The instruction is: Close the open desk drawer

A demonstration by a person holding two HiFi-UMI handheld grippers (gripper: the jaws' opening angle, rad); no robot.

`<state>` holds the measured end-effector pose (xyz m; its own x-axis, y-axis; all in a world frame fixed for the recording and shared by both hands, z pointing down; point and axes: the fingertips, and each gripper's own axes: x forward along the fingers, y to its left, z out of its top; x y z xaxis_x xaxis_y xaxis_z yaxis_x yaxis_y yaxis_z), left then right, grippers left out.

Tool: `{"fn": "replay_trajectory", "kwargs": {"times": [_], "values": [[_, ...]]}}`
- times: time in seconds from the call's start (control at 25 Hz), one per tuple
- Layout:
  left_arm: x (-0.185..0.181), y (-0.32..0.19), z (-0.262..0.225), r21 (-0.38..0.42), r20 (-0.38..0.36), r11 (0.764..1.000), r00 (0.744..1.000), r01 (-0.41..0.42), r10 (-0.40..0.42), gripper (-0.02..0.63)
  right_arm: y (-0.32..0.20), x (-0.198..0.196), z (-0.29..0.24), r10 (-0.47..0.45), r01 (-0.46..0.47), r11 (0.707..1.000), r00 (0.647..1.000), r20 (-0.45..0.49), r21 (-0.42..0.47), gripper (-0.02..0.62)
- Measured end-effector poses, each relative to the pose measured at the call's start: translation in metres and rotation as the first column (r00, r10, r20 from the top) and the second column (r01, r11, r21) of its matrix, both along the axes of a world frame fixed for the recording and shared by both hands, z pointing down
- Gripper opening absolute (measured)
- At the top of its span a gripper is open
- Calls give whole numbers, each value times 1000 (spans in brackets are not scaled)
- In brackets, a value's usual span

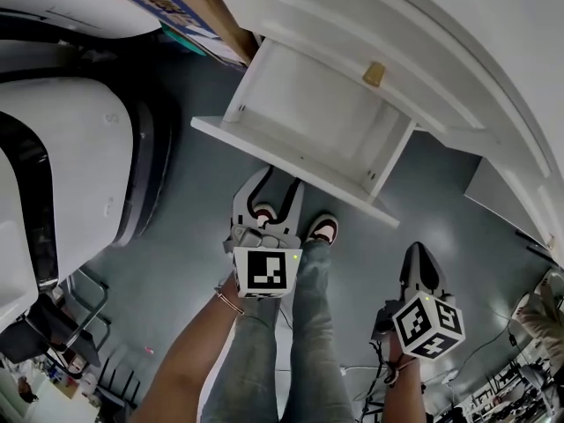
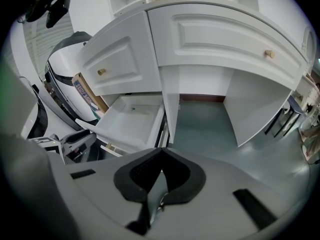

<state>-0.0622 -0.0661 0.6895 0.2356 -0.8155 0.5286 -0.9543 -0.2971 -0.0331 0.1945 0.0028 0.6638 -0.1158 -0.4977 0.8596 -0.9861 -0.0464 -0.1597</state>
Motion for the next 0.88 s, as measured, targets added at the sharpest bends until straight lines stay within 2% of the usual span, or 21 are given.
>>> {"fn": "replay_trajectory", "kwargs": {"times": [0.64, 0.88], "values": [[17, -60, 2, 40, 30, 999, 1000, 7, -8, 188, -9, 12, 3, 14, -14, 1000, 1000, 17, 11, 6], [25, -85, 1, 51, -6, 999, 1000, 21, -20, 181, -5, 16, 6, 30, -30, 1000, 999, 29, 2, 6]]}}
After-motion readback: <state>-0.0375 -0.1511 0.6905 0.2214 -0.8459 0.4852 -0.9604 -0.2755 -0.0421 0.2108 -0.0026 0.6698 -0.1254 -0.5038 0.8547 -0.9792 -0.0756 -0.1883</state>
